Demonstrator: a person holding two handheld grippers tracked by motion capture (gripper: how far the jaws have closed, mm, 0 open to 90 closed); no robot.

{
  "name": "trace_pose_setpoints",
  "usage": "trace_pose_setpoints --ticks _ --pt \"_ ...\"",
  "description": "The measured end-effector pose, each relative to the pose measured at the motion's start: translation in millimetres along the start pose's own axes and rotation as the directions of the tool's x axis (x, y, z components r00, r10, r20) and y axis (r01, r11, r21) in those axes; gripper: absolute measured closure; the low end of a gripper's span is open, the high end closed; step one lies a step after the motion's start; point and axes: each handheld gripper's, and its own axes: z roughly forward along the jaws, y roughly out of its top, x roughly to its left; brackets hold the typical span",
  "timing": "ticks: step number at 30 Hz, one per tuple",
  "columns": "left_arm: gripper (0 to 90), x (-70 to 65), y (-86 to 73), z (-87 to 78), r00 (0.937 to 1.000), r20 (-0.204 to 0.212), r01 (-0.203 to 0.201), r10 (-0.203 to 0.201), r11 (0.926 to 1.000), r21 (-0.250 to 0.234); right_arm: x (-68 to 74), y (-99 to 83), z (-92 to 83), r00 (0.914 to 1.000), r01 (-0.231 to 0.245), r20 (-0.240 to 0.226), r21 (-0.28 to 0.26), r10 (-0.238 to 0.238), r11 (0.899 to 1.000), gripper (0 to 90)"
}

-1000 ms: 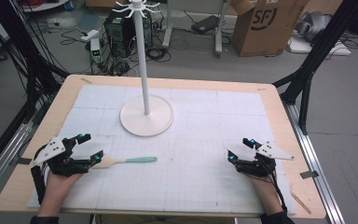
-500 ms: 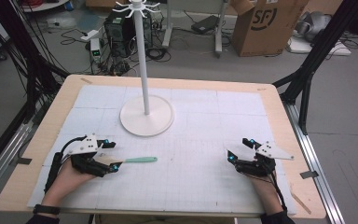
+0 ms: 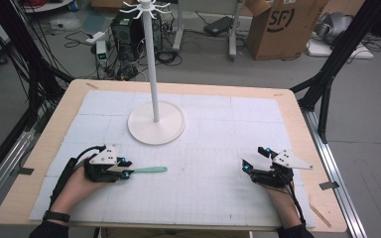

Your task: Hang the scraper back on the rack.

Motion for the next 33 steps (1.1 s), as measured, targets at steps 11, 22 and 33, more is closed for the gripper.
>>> trace_pose_setpoints --ticks 11,22,33 --pt "79.3 4.7 -2.8 0.4 0.9980 0.057 0.028 -0.027 0.9996 -0.011 -0.2 0.0 0.1 1.0000 -0.004 -0.007 0.003 0.004 1.000 20.0" --pt "81.1 2.9 -0.5 -5.0 0.9950 -0.011 0.097 -0.099 0.9885 -0.116 0.2 0.1 0.0 1.0000 -0.002 -0.006 0.006 0.002 1.000 20.1" --pt "81.1 10.4 30.6 -52.0 0.9714 -0.099 0.176 -0.216 0.9351 -0.307 -0.7 0.0 0.2 1.0000 -0.007 -0.004 0.005 0.007 1.000 20.1"
